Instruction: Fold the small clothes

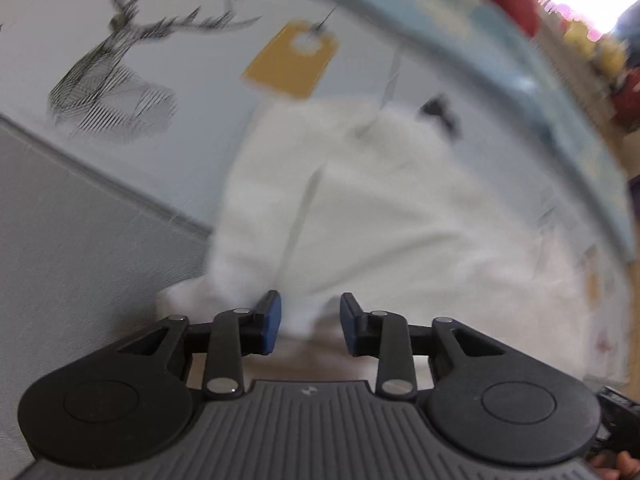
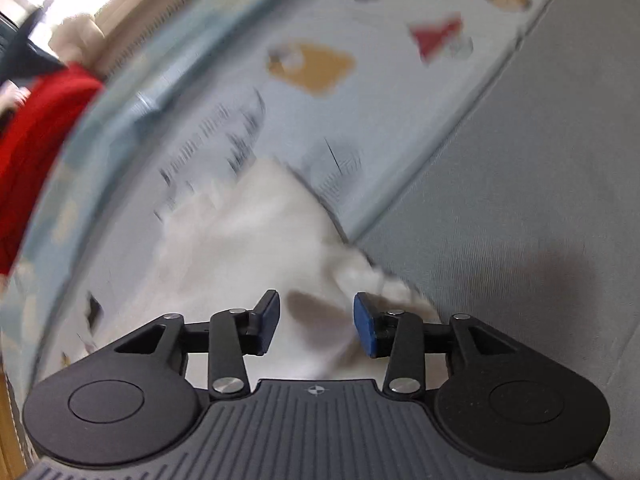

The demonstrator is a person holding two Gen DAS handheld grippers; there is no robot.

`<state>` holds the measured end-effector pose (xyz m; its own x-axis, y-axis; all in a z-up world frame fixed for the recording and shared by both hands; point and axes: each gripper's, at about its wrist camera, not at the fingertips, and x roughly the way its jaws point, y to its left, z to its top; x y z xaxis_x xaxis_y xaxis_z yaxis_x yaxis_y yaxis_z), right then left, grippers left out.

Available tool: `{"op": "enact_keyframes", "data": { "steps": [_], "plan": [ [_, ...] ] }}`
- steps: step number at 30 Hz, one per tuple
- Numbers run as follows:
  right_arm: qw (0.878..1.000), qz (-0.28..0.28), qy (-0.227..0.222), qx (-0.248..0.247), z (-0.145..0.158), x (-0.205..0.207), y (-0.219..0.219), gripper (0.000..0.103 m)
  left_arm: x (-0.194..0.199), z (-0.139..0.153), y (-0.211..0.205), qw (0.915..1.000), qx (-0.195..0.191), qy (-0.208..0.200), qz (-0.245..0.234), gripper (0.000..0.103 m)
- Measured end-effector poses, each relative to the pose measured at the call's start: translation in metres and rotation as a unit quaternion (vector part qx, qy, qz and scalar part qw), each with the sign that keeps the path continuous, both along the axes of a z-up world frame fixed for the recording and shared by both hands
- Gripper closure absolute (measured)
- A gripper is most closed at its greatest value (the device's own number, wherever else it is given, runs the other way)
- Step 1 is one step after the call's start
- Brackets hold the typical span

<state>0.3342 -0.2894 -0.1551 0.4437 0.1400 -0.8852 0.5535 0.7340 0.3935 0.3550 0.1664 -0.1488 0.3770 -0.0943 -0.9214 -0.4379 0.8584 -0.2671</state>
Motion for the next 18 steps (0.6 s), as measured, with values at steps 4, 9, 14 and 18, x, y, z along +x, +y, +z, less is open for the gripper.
{"op": "enact_keyframes", "data": {
  "steps": [4,9,14,18],
  "plan": [
    [0.999,-0.025,0.048,-0.005,-0.004,-0.009,-0.012,0.063,-0.01,0.024,-0.004,0.999,0.029,-0.022,-0.027,0.073],
    [0.999,-0.018,-0.026,-0.043,0.056,-0.028,-0.02,0.062,-0.049,0.093,-0.013,0.9887,0.069,-0.109,-0.075,0.071],
    [0.992,0.014,-0.113,-0.062,0.125,-0.082,-0.025,0.062,-0.114,0.148,-0.018,0.9789,0.064,-0.161,-0.109,0.071],
    [0.978,0.061,-0.18,-0.087,0.167,-0.152,-0.032,0.062,-0.194,0.159,-0.02,0.9652,0.079,-0.198,-0.151,0.071]
  ]
}}
